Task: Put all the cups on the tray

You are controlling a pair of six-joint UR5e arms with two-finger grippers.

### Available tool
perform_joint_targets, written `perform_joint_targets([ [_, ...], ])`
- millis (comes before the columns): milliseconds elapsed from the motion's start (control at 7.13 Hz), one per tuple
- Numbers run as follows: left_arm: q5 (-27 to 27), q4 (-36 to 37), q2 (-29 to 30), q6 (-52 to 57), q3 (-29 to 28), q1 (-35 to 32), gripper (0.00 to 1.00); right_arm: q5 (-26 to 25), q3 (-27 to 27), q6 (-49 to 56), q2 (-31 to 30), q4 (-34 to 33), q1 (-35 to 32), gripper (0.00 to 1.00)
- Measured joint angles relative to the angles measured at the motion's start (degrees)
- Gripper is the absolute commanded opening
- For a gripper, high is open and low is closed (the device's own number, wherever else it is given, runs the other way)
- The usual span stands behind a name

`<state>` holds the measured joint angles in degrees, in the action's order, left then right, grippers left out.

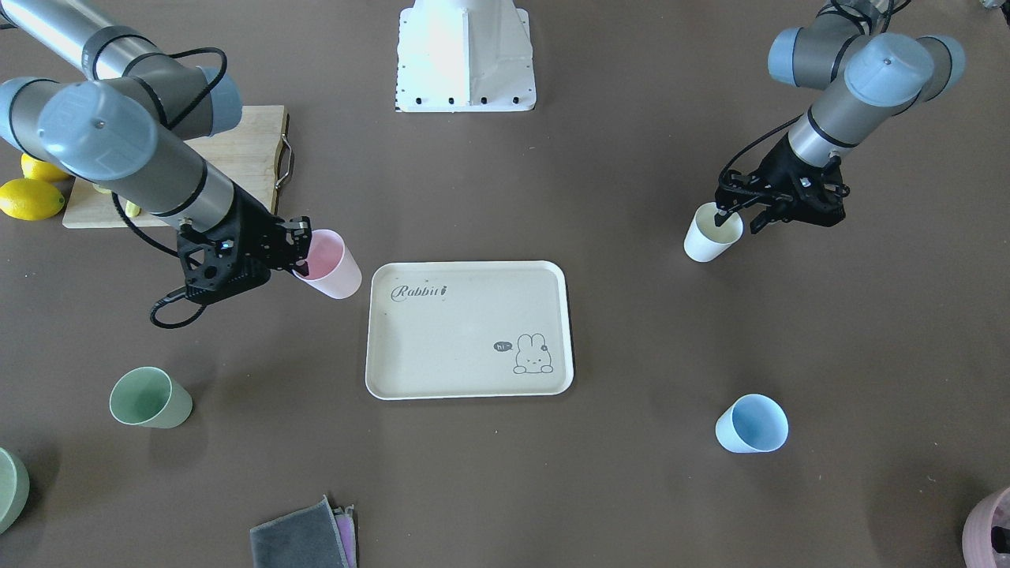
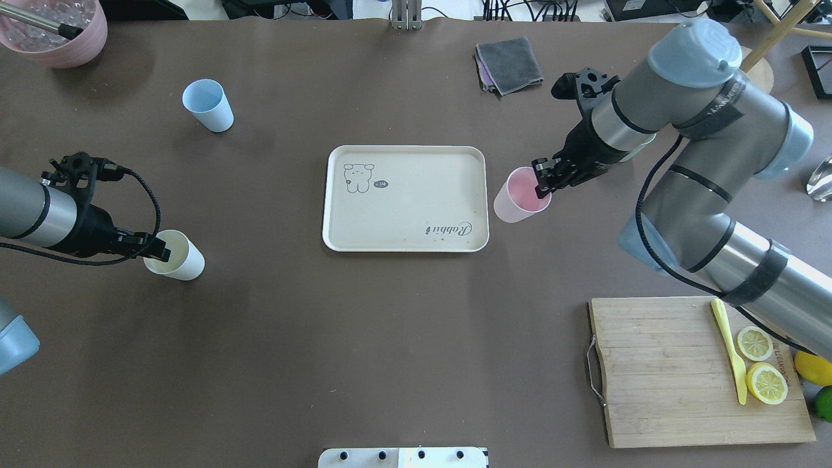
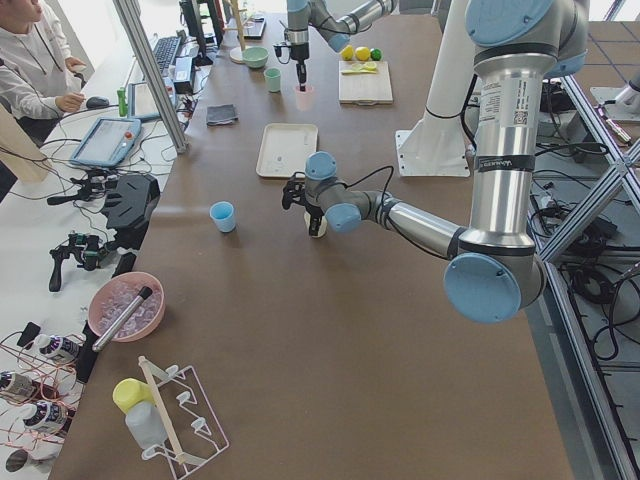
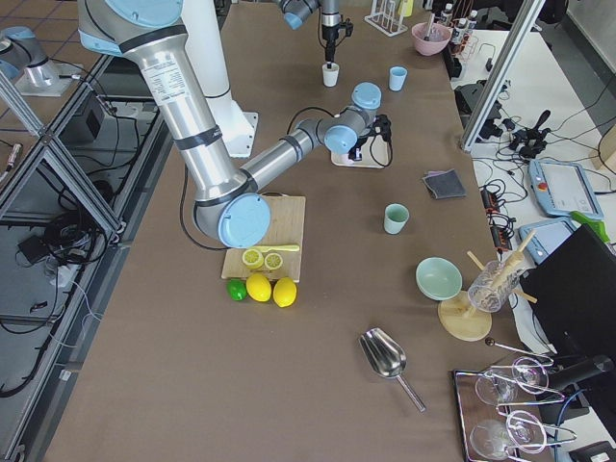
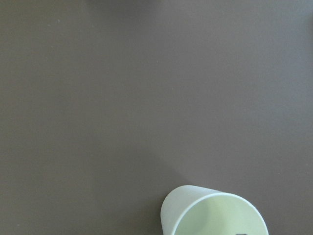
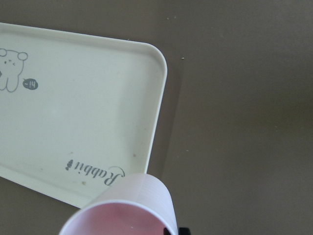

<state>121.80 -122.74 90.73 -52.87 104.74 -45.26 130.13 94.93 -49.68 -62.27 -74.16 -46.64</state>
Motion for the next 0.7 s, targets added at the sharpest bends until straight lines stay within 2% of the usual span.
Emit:
perform_joint_targets([
  [280, 0.4, 0.9, 2.1, -0.4, -0.4, 0.3, 0.0, -4.5, -2.9, -3.5, 3.6, 0.1, 3.8, 0.0],
  [421, 0.6, 4.3, 6.4, -1.2, -0.3, 0.4, 0.0, -5.7, -4.4, -4.4, 5.0, 0.2, 4.7, 0.3],
  [561, 0.5, 10.3, 13.6, -2.6, -0.8, 0.5, 0.0, -6.2, -5.3, -5.0, 6.0, 0.2, 5.5, 0.92],
  [701, -0.6, 14.9, 21.5, -4.6, -3.7, 1.2, 0.0, -6.4, -5.6, -5.3, 6.5, 0.2, 6.0, 0.98],
])
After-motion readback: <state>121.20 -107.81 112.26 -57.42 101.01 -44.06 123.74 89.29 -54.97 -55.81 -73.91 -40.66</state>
